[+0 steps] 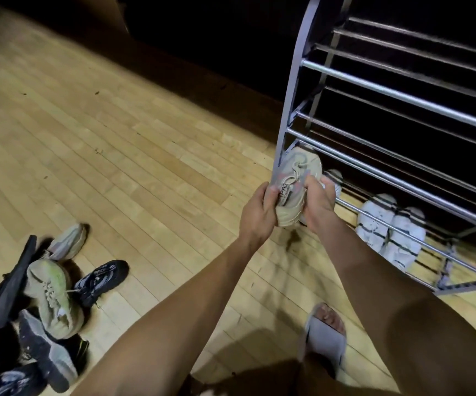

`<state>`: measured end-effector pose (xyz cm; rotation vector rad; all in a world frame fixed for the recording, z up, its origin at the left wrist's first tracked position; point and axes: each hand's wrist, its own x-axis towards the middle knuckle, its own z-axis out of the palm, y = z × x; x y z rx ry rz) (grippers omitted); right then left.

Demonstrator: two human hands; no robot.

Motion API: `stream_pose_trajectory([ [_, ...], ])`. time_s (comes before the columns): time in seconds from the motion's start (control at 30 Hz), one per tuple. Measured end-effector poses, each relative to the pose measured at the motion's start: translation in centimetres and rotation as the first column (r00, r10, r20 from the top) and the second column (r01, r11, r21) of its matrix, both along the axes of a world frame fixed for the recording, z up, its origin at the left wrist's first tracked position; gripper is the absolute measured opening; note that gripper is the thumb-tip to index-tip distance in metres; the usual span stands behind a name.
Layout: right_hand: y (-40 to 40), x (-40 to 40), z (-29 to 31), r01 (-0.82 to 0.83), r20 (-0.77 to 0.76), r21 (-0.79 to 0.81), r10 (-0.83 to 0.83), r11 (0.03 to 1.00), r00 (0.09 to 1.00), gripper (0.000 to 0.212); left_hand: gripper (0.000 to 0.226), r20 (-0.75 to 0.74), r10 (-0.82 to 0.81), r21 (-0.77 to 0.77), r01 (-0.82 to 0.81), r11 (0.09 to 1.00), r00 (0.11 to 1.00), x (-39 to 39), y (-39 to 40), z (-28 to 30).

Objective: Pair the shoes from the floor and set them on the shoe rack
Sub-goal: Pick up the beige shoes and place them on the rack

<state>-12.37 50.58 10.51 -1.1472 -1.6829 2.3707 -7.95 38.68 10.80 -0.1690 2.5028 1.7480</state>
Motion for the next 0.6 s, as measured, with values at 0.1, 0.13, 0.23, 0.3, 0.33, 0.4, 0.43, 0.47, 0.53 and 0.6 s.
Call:
stream_pose_trajectory([
  [0.1,0.7,-0.5,-0.5,0.009,-0.039,0.071,-0.007,0.997,0.999,0.039,0.064,0.187,0.057,0.116,-0.079,0.990,0.981,-1.7,0.7,-1.4],
  [0.13,1.1,-0.9,-0.9,0.014,-0.050,0.074,-0.010,0.997,0.999,0.041,0.069,0.253,0.062,0.169,-0.107,0.980,0.965,-2.4,1.1,-1.6],
  [0.23,1.8,-2.4,-1.5,0.031,-0.039,0.061,-0.029,0.998,0.999,0.059,0.071,0.396,0.039,0.279,-0.161,0.947,0.917,-4.6,2.7,-1.9],
  [0.3,2.2,-3.6,-1.9,0.046,-0.004,0.072,-0.046,0.996,0.999,0.065,0.067,0.441,0.000,0.301,-0.148,0.942,0.897,-6.0,3.7,-2.1],
  [0.33,2.6,-4.4,-2.3,0.058,0.004,0.079,-0.058,0.995,0.998,0.063,0.067,0.454,-0.030,0.304,-0.123,0.945,0.890,-6.6,4.0,-2.2],
  [0.4,3.3,-5.8,-3.1,0.094,0.002,0.080,-0.094,0.992,0.996,0.064,0.067,0.463,-0.068,0.302,-0.085,0.949,0.884,-7.9,4.5,-2.7],
  [0.43,3.6,-6.6,-3.5,0.110,0.007,0.086,-0.111,0.990,0.994,0.065,0.067,0.460,-0.077,0.297,-0.072,0.952,0.885,-8.5,4.7,-3.1],
  [0.47,4.0,-7.3,-4.1,0.120,0.000,0.095,-0.121,0.988,0.993,0.067,0.068,0.457,-0.083,0.290,-0.060,0.955,0.885,-9.1,4.8,-3.5],
  [0.53,4.4,-8.3,-4.7,0.111,-0.006,0.114,-0.111,0.987,0.994,0.066,0.069,0.457,-0.086,0.280,-0.052,0.959,0.885,-10.4,5.1,-4.2],
  [0.6,4.7,-9.3,-5.6,0.090,-0.006,0.118,-0.090,0.989,0.996,0.065,0.068,0.457,-0.091,0.285,-0.048,0.957,0.885,-11.4,5.3,-5.2],
])
